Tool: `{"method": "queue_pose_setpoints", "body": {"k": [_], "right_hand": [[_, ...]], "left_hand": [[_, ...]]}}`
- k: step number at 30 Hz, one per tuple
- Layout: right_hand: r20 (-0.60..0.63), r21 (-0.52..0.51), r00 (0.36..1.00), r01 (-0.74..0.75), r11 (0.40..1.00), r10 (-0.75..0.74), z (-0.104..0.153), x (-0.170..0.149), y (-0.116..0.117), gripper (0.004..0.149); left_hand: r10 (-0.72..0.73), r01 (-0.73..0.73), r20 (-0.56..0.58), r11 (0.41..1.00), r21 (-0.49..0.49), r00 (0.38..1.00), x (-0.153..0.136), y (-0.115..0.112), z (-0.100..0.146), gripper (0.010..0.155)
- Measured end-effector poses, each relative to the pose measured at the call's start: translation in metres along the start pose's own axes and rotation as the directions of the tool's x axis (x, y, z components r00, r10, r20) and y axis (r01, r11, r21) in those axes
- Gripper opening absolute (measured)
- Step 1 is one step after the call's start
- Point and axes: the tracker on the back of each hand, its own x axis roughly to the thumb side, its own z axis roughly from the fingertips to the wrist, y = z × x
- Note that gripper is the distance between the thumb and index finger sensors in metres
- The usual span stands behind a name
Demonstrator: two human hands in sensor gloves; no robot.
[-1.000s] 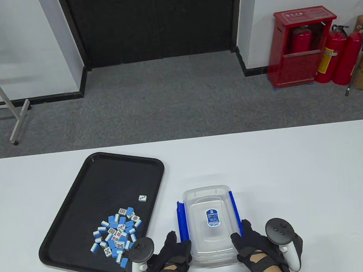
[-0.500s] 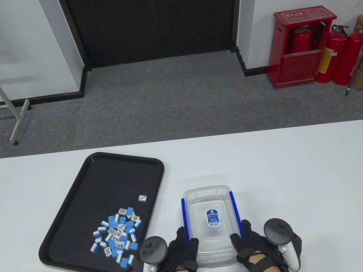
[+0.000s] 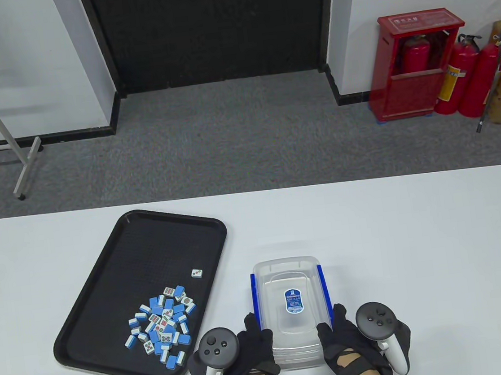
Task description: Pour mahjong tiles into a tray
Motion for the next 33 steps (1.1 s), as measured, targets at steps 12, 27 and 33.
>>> {"method": "queue_pose_setpoints", "body": {"k": [12, 27, 33], "right_hand": [[-0.028, -0.025, 1.000, 0.004, 1.000, -0.005, 0.002, 0.001, 0.003, 0.076], [0.043, -0.038, 0.998, 0.041, 0.998, -0.039, -0.013, 0.003, -0.004, 0.078], [0.166, -0.194, 0.979, -0.083, 0.978, 0.116, 0.001, 0.020, -0.020, 0.075]], "left_hand": [[-0.053, 0.052, 0.010, 0.997, 0.058, 0.999, 0.001, 0.002, -0.002, 0.061], [-0.140, 0.139, 0.059, 0.990, 0.027, 0.988, 0.000, 0.009, -0.022, 0.063], [-0.197, 0.187, 0.135, 0.979, 0.082, 0.971, 0.007, 0.024, -0.017, 0.064]]}}
